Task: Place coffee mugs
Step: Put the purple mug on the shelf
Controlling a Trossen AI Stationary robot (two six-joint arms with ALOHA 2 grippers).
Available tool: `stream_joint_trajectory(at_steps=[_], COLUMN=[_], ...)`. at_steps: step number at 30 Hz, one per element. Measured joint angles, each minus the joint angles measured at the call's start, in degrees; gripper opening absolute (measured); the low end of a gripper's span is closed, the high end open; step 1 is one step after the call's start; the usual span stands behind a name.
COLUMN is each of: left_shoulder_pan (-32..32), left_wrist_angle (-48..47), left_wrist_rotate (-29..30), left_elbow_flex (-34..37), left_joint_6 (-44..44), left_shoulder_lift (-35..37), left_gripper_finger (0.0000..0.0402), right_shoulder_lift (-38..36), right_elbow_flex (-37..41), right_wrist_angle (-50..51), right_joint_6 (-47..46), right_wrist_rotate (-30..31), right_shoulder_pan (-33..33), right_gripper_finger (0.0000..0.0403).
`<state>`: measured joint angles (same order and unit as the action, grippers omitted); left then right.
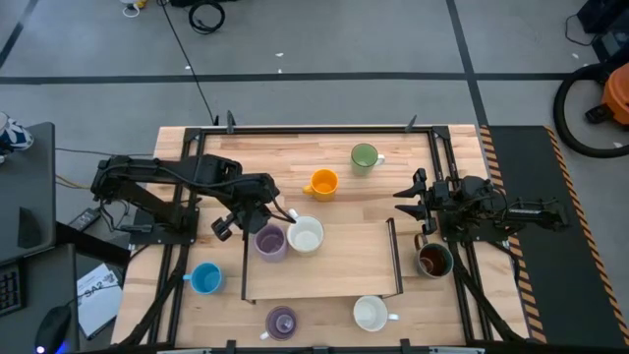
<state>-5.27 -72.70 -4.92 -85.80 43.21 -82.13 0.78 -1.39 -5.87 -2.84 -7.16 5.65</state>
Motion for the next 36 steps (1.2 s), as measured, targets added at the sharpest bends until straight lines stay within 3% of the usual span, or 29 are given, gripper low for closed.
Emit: stream_joint_trajectory(at_steps=[36], left_shoulder_pan=[0.01], left_wrist_angle=[0.06], left_wrist_rotate=[2.86], left_elbow_flex=[0.02], left_joint_6=[-6.82], left_shoulder_lift=[0.00], left_gripper_finger=[0.0078], right_shoulder_lift=[0.00], right_elbow_flex=[0.00], right_wrist_angle=[-0.02], right_joint_6=[-0.02], right_wrist_rotate=[-0.01], right_shoulder_pan=[0.00], right_gripper_finger=[0.0160])
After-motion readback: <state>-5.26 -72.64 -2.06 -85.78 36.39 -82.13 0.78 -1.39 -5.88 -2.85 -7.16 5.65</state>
